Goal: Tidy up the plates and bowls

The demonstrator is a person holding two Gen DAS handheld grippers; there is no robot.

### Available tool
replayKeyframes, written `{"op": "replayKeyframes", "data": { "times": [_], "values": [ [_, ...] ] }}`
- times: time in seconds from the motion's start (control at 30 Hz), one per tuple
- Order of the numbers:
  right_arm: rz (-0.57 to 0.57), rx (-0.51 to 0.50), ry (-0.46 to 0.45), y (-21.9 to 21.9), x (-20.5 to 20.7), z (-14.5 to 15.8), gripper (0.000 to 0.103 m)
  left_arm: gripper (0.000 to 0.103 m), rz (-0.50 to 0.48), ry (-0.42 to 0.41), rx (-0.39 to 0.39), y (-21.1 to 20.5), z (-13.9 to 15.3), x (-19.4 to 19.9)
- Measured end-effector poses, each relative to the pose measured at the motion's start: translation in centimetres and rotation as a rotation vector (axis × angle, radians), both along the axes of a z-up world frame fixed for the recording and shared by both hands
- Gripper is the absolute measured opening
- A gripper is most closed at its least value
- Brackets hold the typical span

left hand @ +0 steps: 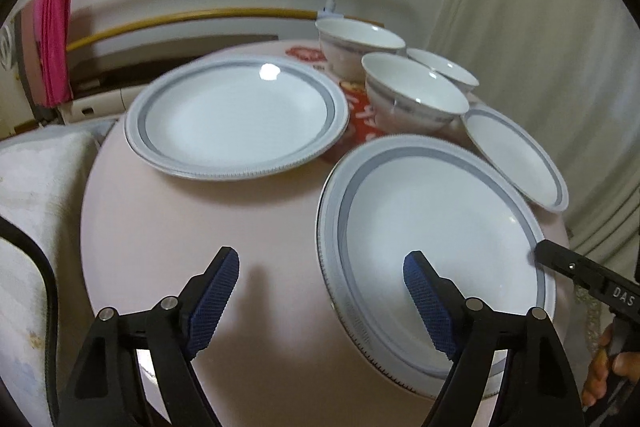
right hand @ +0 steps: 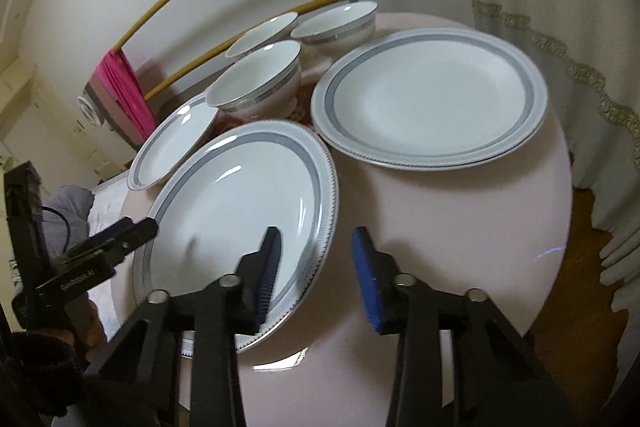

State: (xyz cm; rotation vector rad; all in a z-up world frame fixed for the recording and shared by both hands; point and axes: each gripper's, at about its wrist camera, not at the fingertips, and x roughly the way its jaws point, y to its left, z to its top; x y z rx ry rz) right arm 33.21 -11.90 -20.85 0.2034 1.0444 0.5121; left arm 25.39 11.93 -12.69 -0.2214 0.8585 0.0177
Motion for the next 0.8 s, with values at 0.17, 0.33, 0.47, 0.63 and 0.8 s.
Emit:
{"op": "replayKeyframes", "data": {
  "times": [0.17, 0.33, 0.47, 0.63, 0.8],
  "values": [
    [0.007, -0.003, 0.023, 0.4, 0.1, -0.5, 0.021, 0.08, -0.007, 0.04, -0.054, 0.9, -0.4, 0.5],
    [0.011, 0.032, 0.055, 0.4, 0.5, -1.2, 0.016, 0.08, -0.016, 0.063, -0.069, 1.1, -0.8, 1.5],
    [0.012, 0.042, 0.059, 0.4, 0.5, -1.4, 0.016, 0.064, -0.031, 0.053, -0.105, 1.0, -0.8, 1.6],
    [0.019, 0.048, 0.062, 0.3, 0.6, -1.4, 0.016, 0.047, -0.06, 0.059, -0.121, 0.5, -1.1, 2.2],
    [0.022, 0.045, 0.057, 0.5, 0.7, -1.4, 0.016, 0.034, -0.082, 0.066, -0.103, -0.1, -1.3, 2.4]
  ]
}}
